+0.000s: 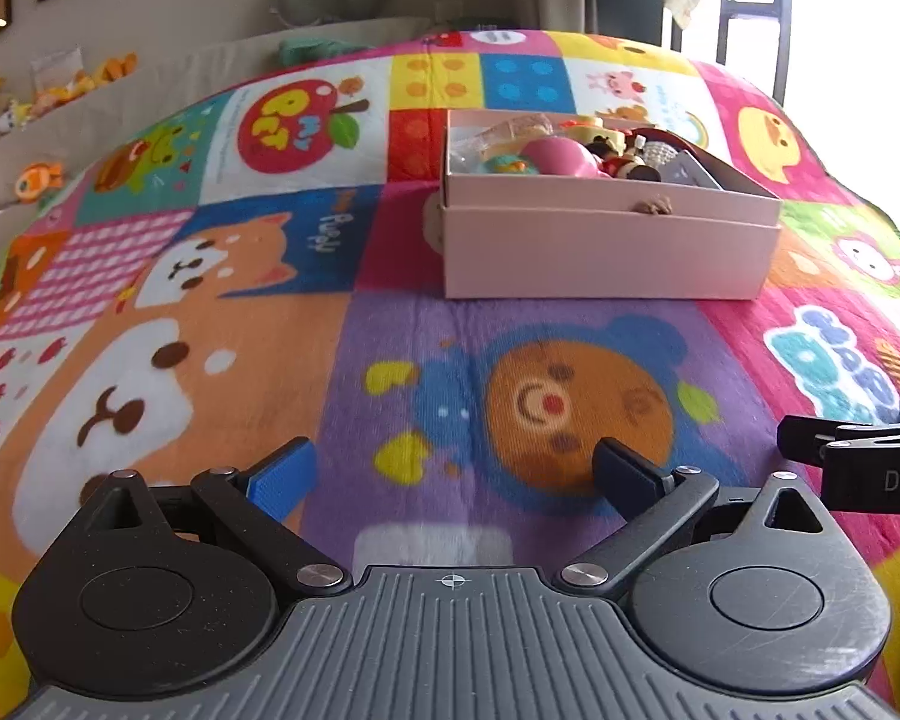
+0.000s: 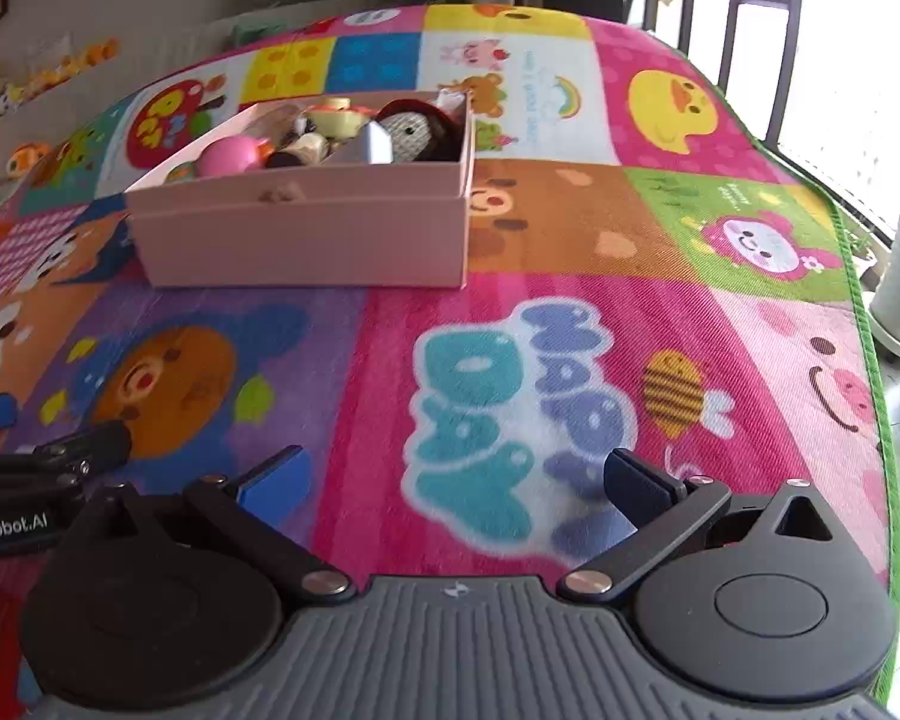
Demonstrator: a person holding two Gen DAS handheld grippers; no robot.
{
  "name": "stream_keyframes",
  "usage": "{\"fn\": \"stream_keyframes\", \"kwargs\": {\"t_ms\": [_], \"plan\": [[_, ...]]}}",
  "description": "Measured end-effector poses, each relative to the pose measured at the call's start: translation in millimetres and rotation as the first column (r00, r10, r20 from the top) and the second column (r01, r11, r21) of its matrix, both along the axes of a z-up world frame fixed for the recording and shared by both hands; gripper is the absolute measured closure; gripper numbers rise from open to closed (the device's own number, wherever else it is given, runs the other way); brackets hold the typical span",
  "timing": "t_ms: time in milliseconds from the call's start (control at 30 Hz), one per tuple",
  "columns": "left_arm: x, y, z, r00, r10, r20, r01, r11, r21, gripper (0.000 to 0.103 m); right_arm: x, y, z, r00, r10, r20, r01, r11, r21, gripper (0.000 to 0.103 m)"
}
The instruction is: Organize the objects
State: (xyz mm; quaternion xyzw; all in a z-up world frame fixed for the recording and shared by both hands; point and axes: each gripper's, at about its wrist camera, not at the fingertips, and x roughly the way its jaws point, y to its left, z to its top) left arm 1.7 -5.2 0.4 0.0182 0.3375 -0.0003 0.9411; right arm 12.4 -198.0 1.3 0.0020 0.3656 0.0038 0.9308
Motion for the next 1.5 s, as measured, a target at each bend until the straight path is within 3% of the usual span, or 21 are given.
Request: {"fn": "stream_keyframes", "kwargs": {"t_ms": [233,300,400,500,1500], "plan": [[16.7,-4.1,-1.2,1.000,0.008,-0.002,-0.008,1.000,-0.012,0.001,4.2,14.5,-3.5,0.996,0.019,0.081,-0.011,0.995,-0.104,0.000],[17.6,-5.1,-1.4,1.000,0.009,-0.002,-0.009,1.000,-0.009,0.001,7.5,11.6,-3.4,0.997,0.025,0.075,-0.019,0.996,-0.083,0.000],[17.7,-6.1,-1.1,1.000,0.009,-0.002,-0.009,1.000,-0.009,0.001,13.7,-4.9,-4.3,0.998,0.026,0.057,-0.027,0.999,0.022,0.000],[17.8,-6.0,-0.9,1.000,0.009,-0.002,-0.009,1.000,-0.012,0.001,13.2,0.7,-5.1,0.998,0.026,0.056,-0.025,1.000,-0.009,0.000],[17.7,-5.3,-1.1,1.000,0.009,-0.002,-0.009,1.000,-0.011,0.001,11.1,3.4,-5.5,0.998,0.035,0.056,-0.035,0.999,-0.001,0.000]]}}
